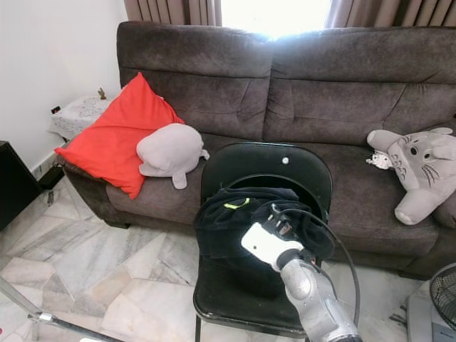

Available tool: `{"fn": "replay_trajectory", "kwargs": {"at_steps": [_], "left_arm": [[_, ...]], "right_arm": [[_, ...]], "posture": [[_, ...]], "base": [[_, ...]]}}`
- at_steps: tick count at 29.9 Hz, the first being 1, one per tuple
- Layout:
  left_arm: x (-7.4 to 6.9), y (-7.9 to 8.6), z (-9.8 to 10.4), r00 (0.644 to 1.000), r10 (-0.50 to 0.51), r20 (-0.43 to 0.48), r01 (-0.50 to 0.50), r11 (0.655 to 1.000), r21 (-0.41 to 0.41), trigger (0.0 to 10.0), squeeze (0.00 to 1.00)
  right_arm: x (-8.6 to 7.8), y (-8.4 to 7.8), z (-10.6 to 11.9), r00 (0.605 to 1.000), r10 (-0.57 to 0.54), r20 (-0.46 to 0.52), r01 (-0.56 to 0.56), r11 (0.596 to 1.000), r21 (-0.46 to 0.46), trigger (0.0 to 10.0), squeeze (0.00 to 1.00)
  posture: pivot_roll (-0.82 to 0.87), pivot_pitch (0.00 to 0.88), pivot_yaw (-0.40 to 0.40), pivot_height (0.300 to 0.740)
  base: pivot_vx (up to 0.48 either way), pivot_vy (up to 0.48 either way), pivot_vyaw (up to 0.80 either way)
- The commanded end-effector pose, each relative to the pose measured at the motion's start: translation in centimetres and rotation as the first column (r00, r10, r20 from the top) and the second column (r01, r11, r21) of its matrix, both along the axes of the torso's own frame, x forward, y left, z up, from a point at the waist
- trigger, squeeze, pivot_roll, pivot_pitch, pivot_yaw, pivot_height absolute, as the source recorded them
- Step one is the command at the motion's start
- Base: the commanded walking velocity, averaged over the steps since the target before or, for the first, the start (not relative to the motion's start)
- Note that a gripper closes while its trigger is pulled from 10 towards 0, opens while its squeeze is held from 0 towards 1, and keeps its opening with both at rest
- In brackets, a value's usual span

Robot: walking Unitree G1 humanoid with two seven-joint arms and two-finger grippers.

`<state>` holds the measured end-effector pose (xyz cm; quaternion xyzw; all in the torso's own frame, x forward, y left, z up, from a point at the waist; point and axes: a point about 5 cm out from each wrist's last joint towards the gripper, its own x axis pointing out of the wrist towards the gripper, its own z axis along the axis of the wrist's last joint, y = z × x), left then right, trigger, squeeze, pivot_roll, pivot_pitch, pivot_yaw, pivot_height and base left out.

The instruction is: Hang hanger

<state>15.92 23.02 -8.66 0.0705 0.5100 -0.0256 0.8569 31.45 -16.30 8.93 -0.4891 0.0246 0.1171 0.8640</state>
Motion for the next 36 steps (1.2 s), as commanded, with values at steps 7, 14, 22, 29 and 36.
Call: {"fn": "replay_trajectory", "kwargs": {"at_steps": [7,14,22,29,36], "left_arm": [[-0.3,0.4,0.0,1.000,0.012,-0.004,-0.012,1.000,0.012,10.0,0.00],[-0.3,0.5,0.0,1.000,0.010,-0.006,-0.010,1.000,0.013,10.0,0.00],[-0.3,0.5,0.0,1.000,0.008,-0.007,-0.008,1.000,0.013,10.0,0.00],[-0.3,0.5,0.0,1.000,0.008,-0.005,-0.008,1.000,0.013,10.0,0.00],[-0.3,0.5,0.0,1.000,0.012,-0.004,-0.012,1.000,0.012,10.0,0.00]], "right_arm": [[0.2,0.5,2.2,0.985,0.055,0.164,-0.035,0.992,-0.120,10.0,0.00],[-0.5,0.7,1.5,0.984,0.076,0.164,-0.054,0.989,-0.134,10.0,0.00],[-0.8,0.2,0.7,0.988,0.065,0.143,-0.041,0.985,-0.165,3.6,0.00],[-0.8,0.2,0.8,0.987,0.072,0.146,-0.047,0.985,-0.167,0.0,0.00],[-0.5,0.4,0.4,0.989,0.086,0.123,-0.064,0.983,-0.173,0.0,0.00]], "posture": [[0.00,0.000,0.059,0.740],[0.00,0.000,0.062,0.740],[0.00,0.000,0.062,0.740],[0.00,0.000,0.062,0.740],[0.00,0.000,0.058,0.740]], "base": [[0.000,0.000,0.00],[0.000,0.000,0.00],[0.000,0.000,0.00],[0.000,0.000,0.00],[0.000,0.000,0.00]]}}
